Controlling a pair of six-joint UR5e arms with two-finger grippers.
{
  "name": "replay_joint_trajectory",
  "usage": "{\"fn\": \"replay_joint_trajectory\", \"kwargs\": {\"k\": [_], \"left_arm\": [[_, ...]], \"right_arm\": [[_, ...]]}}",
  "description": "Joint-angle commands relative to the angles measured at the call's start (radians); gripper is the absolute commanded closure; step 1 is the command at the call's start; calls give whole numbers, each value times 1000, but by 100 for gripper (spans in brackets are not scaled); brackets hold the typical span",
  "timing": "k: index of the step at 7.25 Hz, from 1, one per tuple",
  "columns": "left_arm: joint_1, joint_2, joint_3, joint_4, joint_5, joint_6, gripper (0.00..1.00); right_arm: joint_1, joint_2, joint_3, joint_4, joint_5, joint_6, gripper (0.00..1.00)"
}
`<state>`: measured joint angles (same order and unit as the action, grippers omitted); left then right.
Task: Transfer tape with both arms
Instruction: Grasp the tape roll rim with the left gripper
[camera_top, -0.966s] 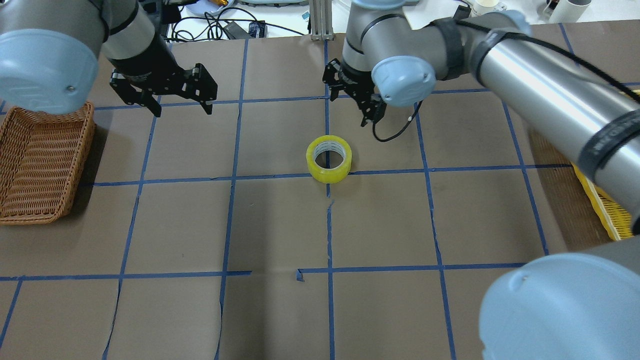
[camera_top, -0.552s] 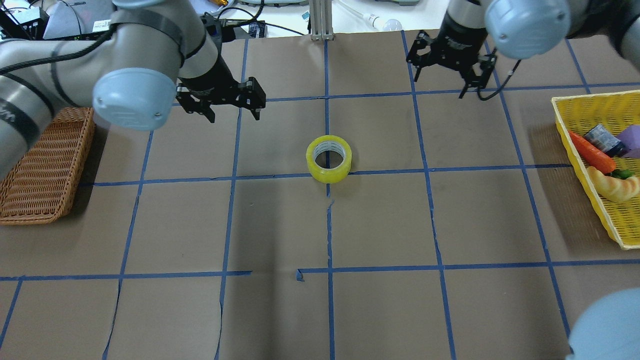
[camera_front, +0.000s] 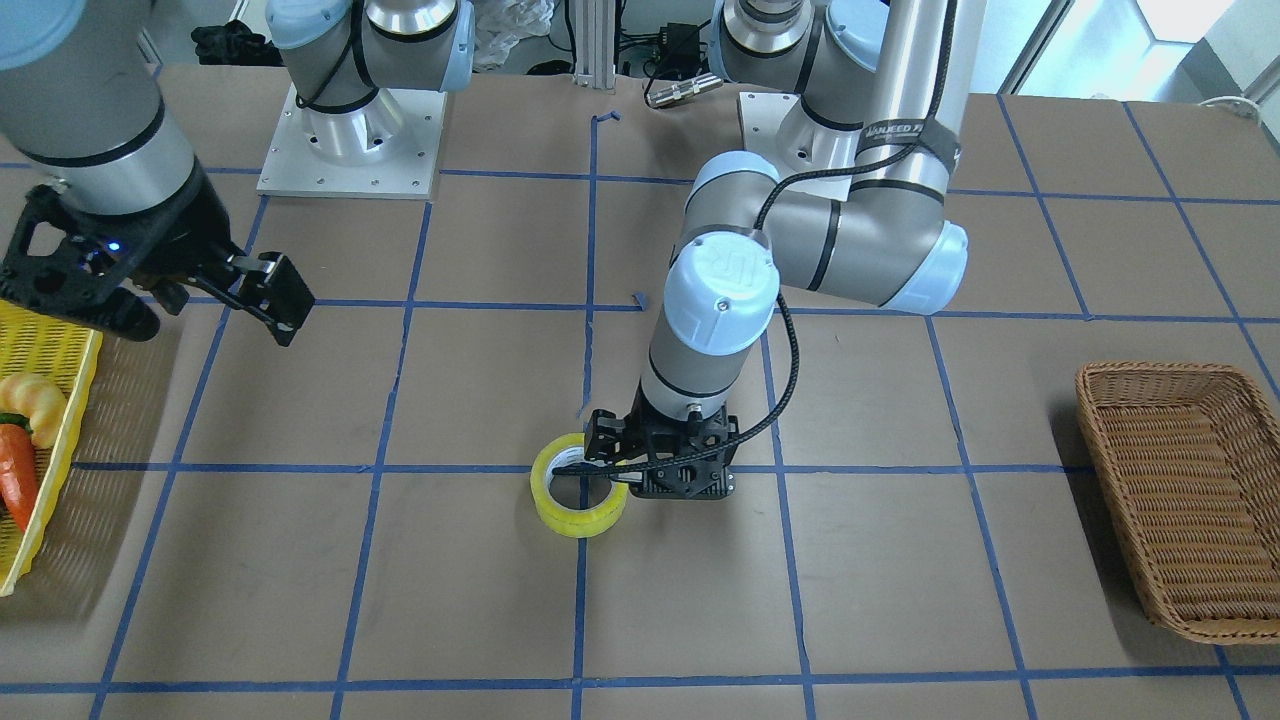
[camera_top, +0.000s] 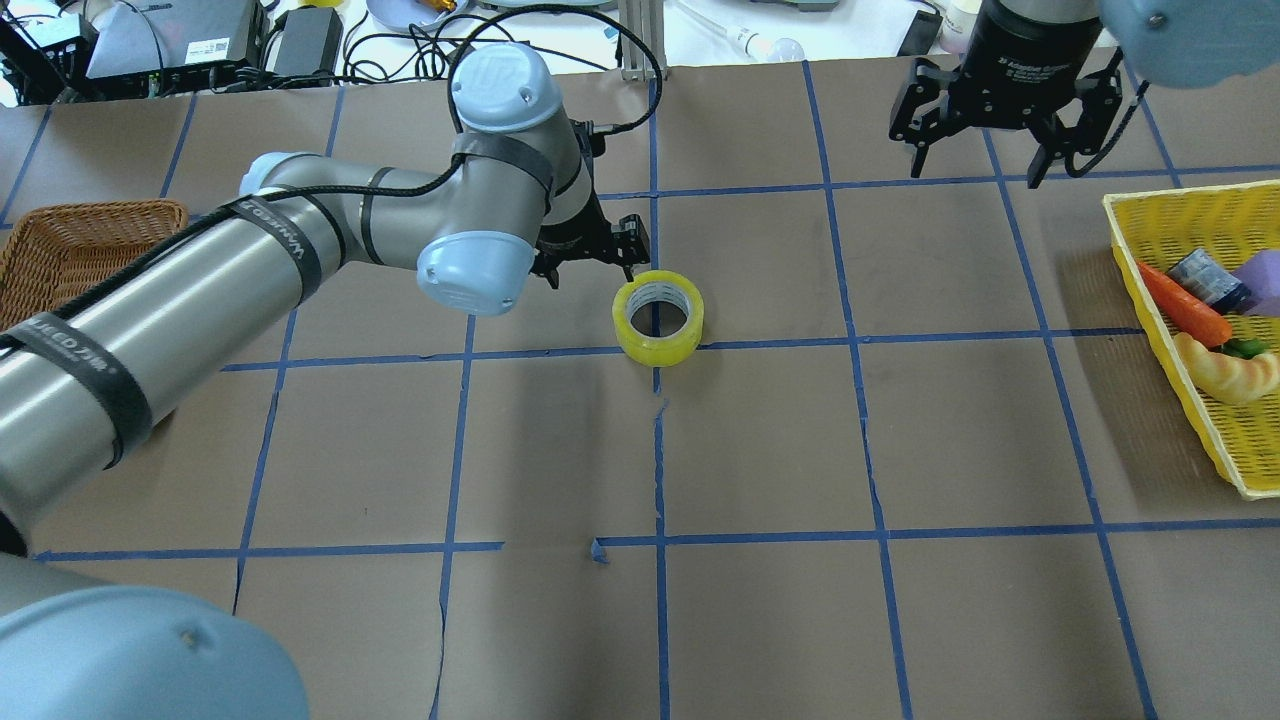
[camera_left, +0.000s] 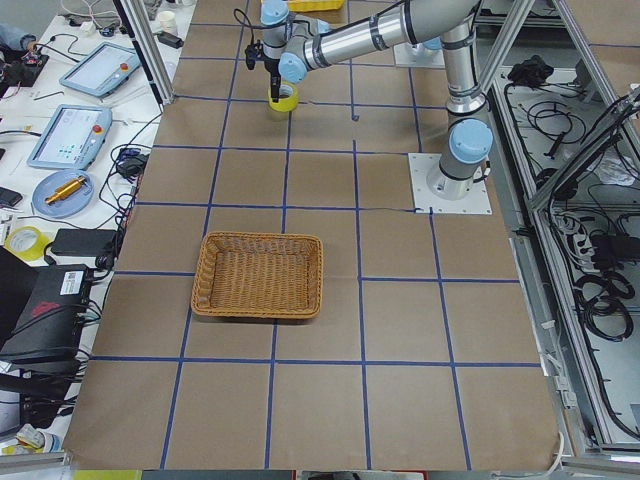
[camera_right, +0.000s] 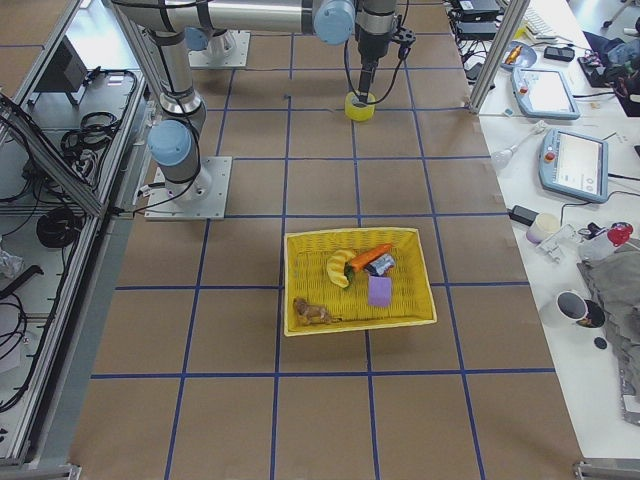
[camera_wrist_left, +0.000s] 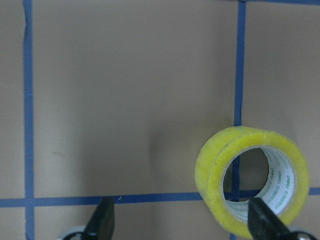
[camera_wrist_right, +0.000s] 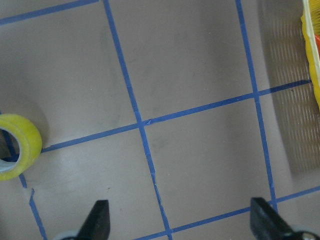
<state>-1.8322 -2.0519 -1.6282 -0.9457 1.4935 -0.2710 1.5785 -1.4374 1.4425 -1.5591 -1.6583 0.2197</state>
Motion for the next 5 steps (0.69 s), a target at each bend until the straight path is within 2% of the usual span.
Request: {"fn": "replay_joint_trajectory", "kwargs": {"k": [1,3,4,5], "left_arm": [[-33,-78,-1,53,7,-22,18],[-35,-93,-4,61,7,-22,61],[-38,-85,-5,59,4,-49,99],[-36,-86,-7,59,5,-51,100]], "right_arm": [[61,-5,7,11,3,-13,0],[60,-6,4,11,5,-25,0],[58,-6,13,19,5,-90,0],[57,-6,27,10,15,-174,0]]}}
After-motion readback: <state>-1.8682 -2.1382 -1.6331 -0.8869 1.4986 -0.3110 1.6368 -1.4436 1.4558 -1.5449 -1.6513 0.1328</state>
